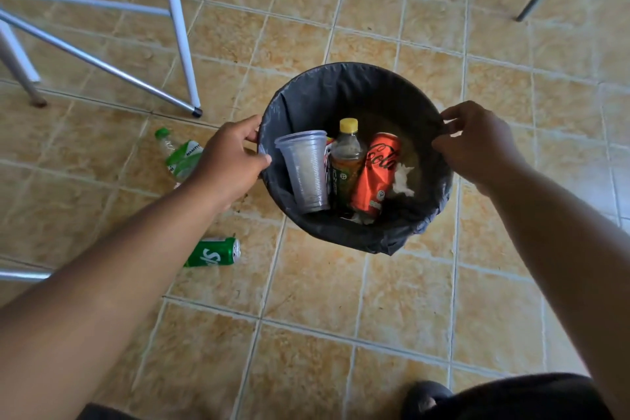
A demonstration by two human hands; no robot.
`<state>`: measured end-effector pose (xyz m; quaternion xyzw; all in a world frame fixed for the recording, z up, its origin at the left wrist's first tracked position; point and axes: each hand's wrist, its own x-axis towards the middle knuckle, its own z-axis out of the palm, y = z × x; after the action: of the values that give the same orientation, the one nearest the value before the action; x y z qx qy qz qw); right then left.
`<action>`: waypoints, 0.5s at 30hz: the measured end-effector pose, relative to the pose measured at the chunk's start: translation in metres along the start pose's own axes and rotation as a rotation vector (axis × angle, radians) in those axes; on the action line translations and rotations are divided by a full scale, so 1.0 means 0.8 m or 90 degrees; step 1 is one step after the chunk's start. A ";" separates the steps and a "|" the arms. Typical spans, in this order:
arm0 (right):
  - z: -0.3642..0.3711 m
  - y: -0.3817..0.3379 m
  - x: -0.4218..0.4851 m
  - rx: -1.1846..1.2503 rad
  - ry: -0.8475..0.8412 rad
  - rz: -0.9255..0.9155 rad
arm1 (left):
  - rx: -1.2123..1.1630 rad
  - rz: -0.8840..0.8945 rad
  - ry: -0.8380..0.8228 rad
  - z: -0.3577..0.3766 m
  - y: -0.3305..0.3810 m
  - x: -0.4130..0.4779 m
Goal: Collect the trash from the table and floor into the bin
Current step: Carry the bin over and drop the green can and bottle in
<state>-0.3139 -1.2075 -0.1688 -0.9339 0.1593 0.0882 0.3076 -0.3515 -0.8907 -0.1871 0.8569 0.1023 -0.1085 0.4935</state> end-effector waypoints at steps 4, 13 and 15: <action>0.002 -0.014 -0.002 -0.145 0.037 -0.053 | -0.008 0.009 0.003 -0.006 -0.009 0.004; 0.064 -0.147 -0.087 -0.157 0.111 -0.453 | 0.142 -0.073 0.179 -0.096 -0.045 0.000; 0.103 -0.178 -0.121 -0.136 0.065 -0.558 | 0.231 -0.137 0.182 -0.124 -0.077 -0.002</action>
<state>-0.3597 -1.0261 -0.1315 -0.9429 -0.2462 -0.0802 0.2096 -0.3618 -0.7739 -0.1889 0.9224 0.2403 -0.0544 0.2976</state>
